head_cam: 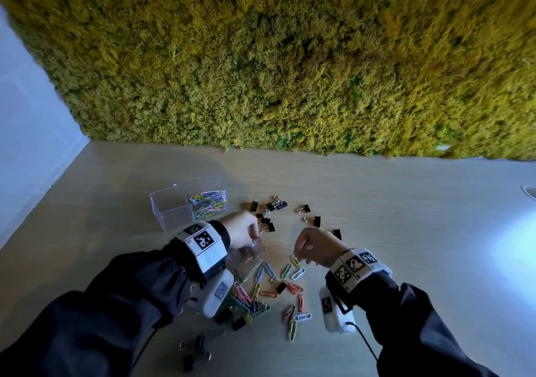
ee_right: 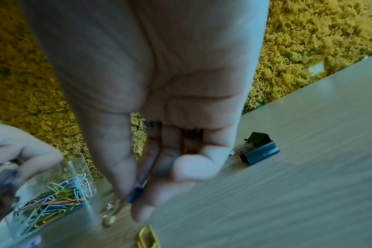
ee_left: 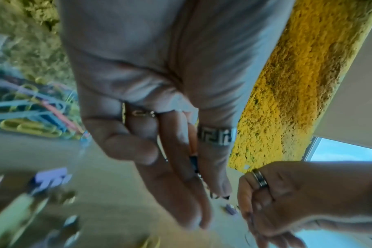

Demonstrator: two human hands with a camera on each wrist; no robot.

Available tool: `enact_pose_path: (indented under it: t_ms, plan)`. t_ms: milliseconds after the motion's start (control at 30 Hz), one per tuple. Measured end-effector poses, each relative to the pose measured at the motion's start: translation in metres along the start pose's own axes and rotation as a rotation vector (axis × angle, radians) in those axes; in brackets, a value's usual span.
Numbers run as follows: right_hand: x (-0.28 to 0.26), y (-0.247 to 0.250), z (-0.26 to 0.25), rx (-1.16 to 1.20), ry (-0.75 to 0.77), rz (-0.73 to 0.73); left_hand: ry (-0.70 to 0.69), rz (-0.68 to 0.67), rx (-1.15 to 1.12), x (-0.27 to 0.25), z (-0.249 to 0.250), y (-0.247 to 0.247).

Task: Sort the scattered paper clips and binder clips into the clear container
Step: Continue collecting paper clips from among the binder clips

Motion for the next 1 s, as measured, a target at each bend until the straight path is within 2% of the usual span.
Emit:
enact_pose_path:
  t_ms: [67,133,200,267,333,400,467,567,633,800,900,1000]
  plan:
    - [0.004,0.004,-0.002,0.012,0.004,0.027,-0.014,0.013,-0.057,0.005,0.003,0.007]
    - [0.007,0.016,-0.003,0.011,-0.008,0.154,-0.028,0.097,-0.111,0.012,0.003,0.015]
    - [0.007,0.025,-0.003,-0.012,-0.032,0.26,-0.032,0.181,-0.091,0.018,0.002,0.018]
    - [0.007,0.03,-0.005,-0.054,-0.04,0.306,-0.032,0.239,-0.042,0.019,0.001,0.018]
    - [0.003,0.033,-0.006,-0.114,-0.012,0.315,-0.034,0.236,0.023,0.015,-0.001,0.018]
    - [-0.006,0.026,-0.011,-0.173,0.046,0.255,-0.06,0.173,0.076,0.005,-0.007,0.017]
    - [-0.02,0.005,-0.01,-0.215,0.093,0.081,-0.088,0.099,0.122,-0.011,-0.021,0.014]
    - [-0.05,-0.023,-0.005,-0.175,0.073,-0.121,-0.073,-0.034,0.264,-0.032,-0.056,-0.002]
    - [-0.064,-0.039,-0.002,-0.167,0.041,-0.194,-0.085,-0.054,0.36,-0.038,-0.07,-0.015]
    - [-0.07,-0.07,-0.017,-0.167,0.11,-0.189,-0.265,-0.076,0.457,-0.039,-0.055,-0.039]
    - [-0.069,-0.075,-0.032,-0.212,0.145,-0.16,-0.276,-0.085,0.482,-0.037,-0.052,-0.047]
    - [-0.069,-0.073,-0.038,-0.143,0.185,-0.087,-0.283,0.021,0.458,-0.036,-0.044,-0.047]
Point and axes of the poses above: each hand's wrist, its own x-axis towards the middle knuckle, its own y-axis out of the back of the hand, z = x × y, the point moved 9 cm from there along x, towards the middle knuckle, and after that the axes turned 12 degrees about y, right-handed, at the moved point
